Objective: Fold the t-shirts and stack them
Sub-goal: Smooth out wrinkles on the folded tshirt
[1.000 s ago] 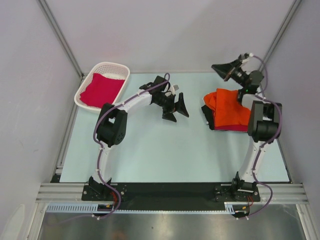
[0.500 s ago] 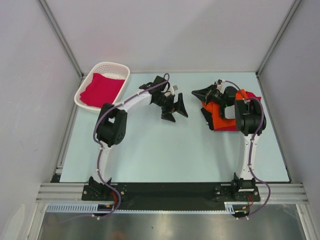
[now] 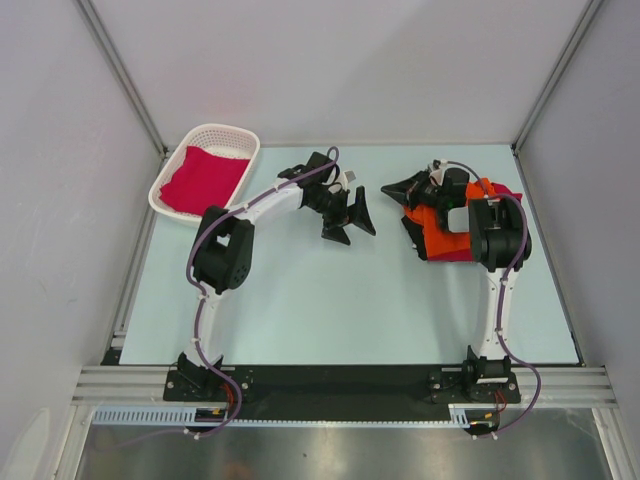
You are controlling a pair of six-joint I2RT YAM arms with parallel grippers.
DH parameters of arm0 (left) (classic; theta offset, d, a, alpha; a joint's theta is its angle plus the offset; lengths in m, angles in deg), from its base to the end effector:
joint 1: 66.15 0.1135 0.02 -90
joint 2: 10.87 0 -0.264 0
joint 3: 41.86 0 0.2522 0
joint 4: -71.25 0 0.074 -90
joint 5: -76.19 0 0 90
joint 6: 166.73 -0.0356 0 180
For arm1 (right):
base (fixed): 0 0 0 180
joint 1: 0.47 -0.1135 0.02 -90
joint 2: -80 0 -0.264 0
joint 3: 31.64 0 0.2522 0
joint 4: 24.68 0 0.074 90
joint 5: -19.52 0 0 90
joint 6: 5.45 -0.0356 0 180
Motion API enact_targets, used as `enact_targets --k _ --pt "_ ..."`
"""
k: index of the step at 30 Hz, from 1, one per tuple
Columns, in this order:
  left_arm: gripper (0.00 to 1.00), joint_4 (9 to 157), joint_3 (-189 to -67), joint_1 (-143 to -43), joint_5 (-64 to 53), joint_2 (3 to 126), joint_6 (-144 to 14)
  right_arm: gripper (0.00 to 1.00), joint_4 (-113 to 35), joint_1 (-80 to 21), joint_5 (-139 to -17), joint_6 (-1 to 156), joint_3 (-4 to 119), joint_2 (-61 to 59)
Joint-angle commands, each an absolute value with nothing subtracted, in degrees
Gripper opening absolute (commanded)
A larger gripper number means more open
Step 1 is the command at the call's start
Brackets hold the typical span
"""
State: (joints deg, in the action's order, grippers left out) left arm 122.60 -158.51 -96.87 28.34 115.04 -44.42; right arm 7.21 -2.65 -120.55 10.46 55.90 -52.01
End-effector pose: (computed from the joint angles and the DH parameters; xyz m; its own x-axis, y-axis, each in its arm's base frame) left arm 0.3944 -0.2622 0.1993 -0.9868 0.1254 -0.1022 0.1590 0.6344 -0.7565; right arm 0.4698 0.0452 0.1119 -0.8024 0.5872 -0.1069 -0.0024 0.1760 0.9844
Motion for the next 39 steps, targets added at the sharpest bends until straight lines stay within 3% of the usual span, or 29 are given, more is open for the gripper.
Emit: enact_targets --k 1,12,22,31,39 --pt "0.99 122.89 -160.83 -96.30 28.82 113.41 -46.41 0.00 0.41 -3.11 -120.32 12.91 55.51 -52.65" --pt "1.00 122.89 -160.48 -96.39 29.25 113.58 -46.41 0.00 -0.75 1.00 -122.43 11.52 64.48 -35.59" --pt "1.00 121.93 -158.63 -96.39 28.99 112.44 -46.85 0.00 1.54 12.69 -125.41 12.65 51.83 -29.61" --pt "1.00 122.01 -158.02 -96.21 28.90 111.92 -47.11 0.00 6.12 20.26 -127.35 14.84 41.99 -31.97" --pt "1.00 123.16 -156.52 -96.21 28.20 111.04 -48.08 0.00 2.61 20.88 -126.56 21.44 44.78 -41.54"
